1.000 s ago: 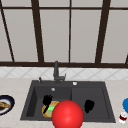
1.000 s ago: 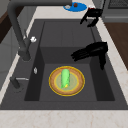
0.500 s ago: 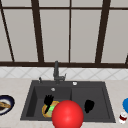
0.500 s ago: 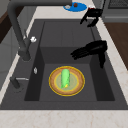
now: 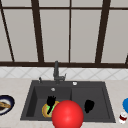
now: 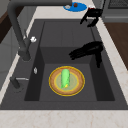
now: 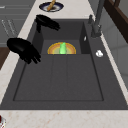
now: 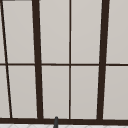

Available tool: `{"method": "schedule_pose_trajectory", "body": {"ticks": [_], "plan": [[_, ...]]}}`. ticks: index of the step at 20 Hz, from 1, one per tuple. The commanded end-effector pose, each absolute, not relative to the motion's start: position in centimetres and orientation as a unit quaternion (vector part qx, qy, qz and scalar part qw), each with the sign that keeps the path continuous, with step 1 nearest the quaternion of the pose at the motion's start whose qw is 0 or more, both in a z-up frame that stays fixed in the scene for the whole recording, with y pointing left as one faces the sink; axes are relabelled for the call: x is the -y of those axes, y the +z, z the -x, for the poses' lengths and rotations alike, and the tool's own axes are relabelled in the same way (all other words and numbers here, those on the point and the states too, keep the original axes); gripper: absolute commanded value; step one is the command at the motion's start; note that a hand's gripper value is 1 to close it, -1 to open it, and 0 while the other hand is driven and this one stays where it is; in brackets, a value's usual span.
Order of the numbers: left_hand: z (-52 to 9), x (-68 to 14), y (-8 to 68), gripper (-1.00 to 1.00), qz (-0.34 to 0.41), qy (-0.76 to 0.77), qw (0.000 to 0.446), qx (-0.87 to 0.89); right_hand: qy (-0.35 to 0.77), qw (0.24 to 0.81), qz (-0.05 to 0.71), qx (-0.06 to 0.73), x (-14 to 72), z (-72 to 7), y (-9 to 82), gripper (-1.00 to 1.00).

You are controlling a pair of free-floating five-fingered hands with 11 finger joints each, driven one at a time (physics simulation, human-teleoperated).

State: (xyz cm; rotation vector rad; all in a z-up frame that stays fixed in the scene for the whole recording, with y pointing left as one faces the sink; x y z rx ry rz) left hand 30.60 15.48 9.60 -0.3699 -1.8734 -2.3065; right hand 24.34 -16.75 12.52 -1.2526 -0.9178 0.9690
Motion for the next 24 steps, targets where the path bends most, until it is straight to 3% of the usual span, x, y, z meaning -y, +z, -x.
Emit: {"method": "schedule_pose_trajectory", "body": {"ticks": [1, 7, 19, 24], "plan": [[-32.0, -15.1, 6.9, -1.00, 0.132, -0.755, 0.078, 0.637, 0.420, 0.610, 0.542, 0.397, 16.8, -24.3, 12.5, 0.00], [-33.2, -14.9, 2.7, -1.00, 0.143, -0.751, 0.084, 0.639, 0.420, 0.610, 0.542, 0.397, 16.8, -24.3, 12.5, 0.00], [-39.0, -15.2, -0.9, -1.00, 0.203, -0.729, 0.150, 0.636, 0.420, 0.610, 0.542, 0.397, 16.8, -24.3, 12.5, 0.00], [-38.7, -14.7, -3.5, -1.00, 0.180, -0.740, 0.138, 0.633, 0.420, 0.610, 0.542, 0.397, 16.8, -24.3, 12.5, 0.00]]}}
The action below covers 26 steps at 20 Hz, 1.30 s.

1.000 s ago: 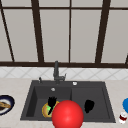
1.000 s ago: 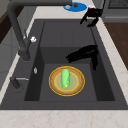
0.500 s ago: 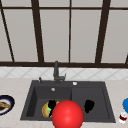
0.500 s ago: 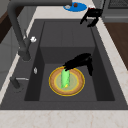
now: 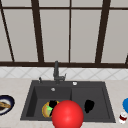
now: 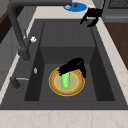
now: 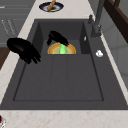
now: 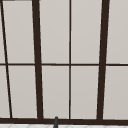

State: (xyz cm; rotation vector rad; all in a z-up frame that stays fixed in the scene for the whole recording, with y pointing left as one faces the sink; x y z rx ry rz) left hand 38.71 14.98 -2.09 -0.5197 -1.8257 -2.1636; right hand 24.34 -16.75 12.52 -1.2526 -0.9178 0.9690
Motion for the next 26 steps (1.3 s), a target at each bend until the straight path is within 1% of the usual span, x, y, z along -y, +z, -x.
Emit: {"method": "schedule_pose_trajectory", "body": {"ticks": [1, 13, 17, 21, 25, 26], "plan": [[-38.7, -14.7, -4.0, -1.00, 0.179, -0.741, 0.135, 0.633, 0.420, 0.610, 0.542, 0.397, 16.8, -24.3, 12.5, 0.00], [-42.0, -14.7, -8.3, -1.00, 0.192, -0.737, 0.143, 0.632, 0.420, 0.610, 0.542, 0.397, 16.8, -24.3, 12.5, 0.00], [-44.0, -14.8, -9.3, -1.00, 0.206, -0.730, 0.152, 0.634, 0.420, 0.610, 0.542, 0.397, 16.8, -24.3, 12.5, 0.00], [-44.7, -14.7, -10.8, -1.00, 0.219, -0.729, 0.173, 0.625, 0.420, 0.610, 0.542, 0.397, 16.8, -24.3, 12.5, 0.00], [-45.3, -14.4, -11.7, -1.00, 0.226, -0.727, 0.177, 0.623, 0.420, 0.610, 0.542, 0.397, 16.8, -24.3, 12.5, 0.00], [-45.4, -14.4, -11.7, 1.00, 0.226, -0.727, 0.177, 0.624, 0.420, 0.610, 0.542, 0.397, 16.8, -24.3, 12.5, 0.00]]}}
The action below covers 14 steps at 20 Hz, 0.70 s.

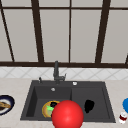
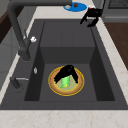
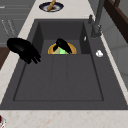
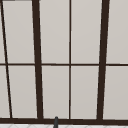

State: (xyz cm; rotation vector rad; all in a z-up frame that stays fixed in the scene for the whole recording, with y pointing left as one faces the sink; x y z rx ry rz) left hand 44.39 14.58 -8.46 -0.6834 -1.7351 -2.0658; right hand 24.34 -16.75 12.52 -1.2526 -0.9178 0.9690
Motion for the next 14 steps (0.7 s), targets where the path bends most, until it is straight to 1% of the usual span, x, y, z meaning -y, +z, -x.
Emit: {"method": "schedule_pose_trajectory", "body": {"ticks": [1, 3, 8, 14], "plan": [[-45.4, -14.6, -10.9, 1.00, 0.247, -0.727, 0.182, 0.614, 0.420, 0.610, 0.542, 0.397, 16.8, -24.3, 12.5, 0.00], [-45.5, -14.4, -9.3, 1.00, 0.234, -0.731, 0.173, 0.617, 0.420, 0.610, 0.542, 0.397, 16.8, -24.3, 12.5, 0.00], [-45.5, -13.8, -6.7, 1.00, 0.184, -0.747, 0.131, 0.625, 0.420, 0.610, 0.542, 0.397, 16.8, -24.3, 12.5, 0.00], [-45.0, -13.9, -2.7, 1.00, 0.189, -0.751, 0.139, 0.618, 0.420, 0.610, 0.542, 0.397, 16.8, -24.3, 12.5, 0.00]]}}
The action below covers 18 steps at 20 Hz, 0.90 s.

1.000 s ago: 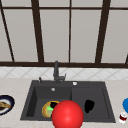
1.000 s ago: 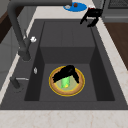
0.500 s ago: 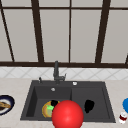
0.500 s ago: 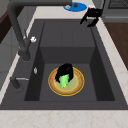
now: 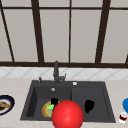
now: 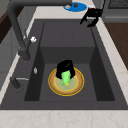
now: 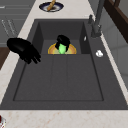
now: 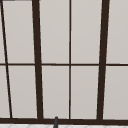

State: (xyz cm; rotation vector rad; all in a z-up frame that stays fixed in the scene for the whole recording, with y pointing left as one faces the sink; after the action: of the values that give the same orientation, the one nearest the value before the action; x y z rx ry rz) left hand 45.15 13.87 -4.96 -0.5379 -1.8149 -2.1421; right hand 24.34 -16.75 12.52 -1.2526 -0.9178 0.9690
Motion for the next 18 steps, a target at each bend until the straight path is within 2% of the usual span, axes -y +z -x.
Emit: {"method": "schedule_pose_trajectory", "body": {"ticks": [1, 15, 18], "plan": [[-44.9, -13.9, -1.9, 1.00, 0.187, -0.751, 0.140, 0.618, 0.420, 0.610, 0.542, 0.397, 16.8, -24.3, 12.5, 0.00], [-41.9, -14.8, 8.5, 1.00, 0.169, -0.747, 0.118, 0.632, 0.420, 0.610, 0.542, 0.397, 16.8, -24.3, 12.5, 0.00], [-41.4, -16.1, 10.8, 1.00, 0.174, -0.741, 0.126, 0.636, 0.420, 0.610, 0.542, 0.397, 16.8, -24.3, 12.5, 0.00]]}}
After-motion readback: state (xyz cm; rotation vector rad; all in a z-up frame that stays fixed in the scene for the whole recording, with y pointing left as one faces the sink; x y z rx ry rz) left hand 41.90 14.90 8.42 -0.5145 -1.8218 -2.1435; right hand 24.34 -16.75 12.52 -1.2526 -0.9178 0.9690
